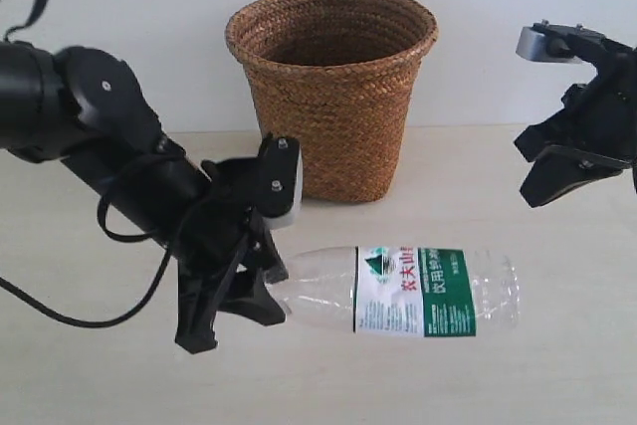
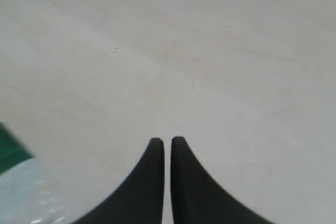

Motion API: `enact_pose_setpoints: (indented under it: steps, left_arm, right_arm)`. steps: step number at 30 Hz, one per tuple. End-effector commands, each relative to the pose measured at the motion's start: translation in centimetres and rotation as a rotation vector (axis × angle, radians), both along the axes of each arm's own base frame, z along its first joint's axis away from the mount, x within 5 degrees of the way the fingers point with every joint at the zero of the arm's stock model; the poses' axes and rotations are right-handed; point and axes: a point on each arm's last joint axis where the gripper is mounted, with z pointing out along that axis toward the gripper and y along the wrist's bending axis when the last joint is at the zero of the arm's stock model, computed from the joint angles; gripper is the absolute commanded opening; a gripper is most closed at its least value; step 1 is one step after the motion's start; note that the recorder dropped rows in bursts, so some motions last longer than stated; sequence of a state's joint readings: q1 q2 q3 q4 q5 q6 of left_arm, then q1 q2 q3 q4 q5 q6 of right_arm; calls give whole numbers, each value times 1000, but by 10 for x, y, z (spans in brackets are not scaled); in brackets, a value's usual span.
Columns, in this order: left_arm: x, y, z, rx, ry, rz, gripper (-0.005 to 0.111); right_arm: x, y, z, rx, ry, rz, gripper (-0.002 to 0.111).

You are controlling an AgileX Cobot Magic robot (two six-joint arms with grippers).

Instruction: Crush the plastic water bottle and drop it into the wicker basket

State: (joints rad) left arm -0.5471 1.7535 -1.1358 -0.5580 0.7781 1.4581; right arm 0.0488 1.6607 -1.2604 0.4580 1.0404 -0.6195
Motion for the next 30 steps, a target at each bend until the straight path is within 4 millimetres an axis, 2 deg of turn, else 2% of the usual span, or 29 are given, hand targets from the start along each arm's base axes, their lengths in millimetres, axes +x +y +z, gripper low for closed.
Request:
enact_pose_setpoints:
  steps: [1, 4, 7, 10, 11, 12, 13, 16, 17, 22, 25, 30]
  left_arm:
    - [2, 2, 39, -7, -83, -17, 4]
    - [13, 1, 62, 2, -167, -12, 4]
    - [37, 2, 89, -25, -307, 58, 4]
    - [80, 8, 124, -226, -607, 363, 5]
    - [90, 11, 130, -282, -670, 430, 9]
    - [98, 12, 134, -305, -733, 447, 18]
    - [104, 14, 134, -286, -767, 431, 34]
    - [120, 13, 127, -281, -779, 444, 103]
    - [123, 14, 123, -301, -757, 481, 108]
    - [130, 12, 110, -287, -742, 488, 95]
    - [130, 12, 110, -285, -739, 487, 88]
    - [129, 12, 108, -280, -726, 484, 88]
  right_arm:
    - [3, -13, 0, -111, -46, -42, 0]
    - [6, -13, 0, -107, -72, -54, 0]
    - [6, -11, 1, -81, -75, -70, 0]
    - [6, -9, 2, -48, -68, -80, 0]
    - [6, -8, 2, -35, -63, -83, 0]
    - [5, -7, 2, -21, -54, -84, 0]
    - [4, -5, 3, -9, -44, -84, 0]
    - [5, -2, 4, 27, -49, -73, 0]
    - [5, -1, 4, 37, -52, -69, 0]
    - [5, 0, 5, 47, -59, -58, 0]
    - [5, 0, 5, 46, -59, -56, 0]
    - [5, -1, 5, 45, -66, -58, 0]
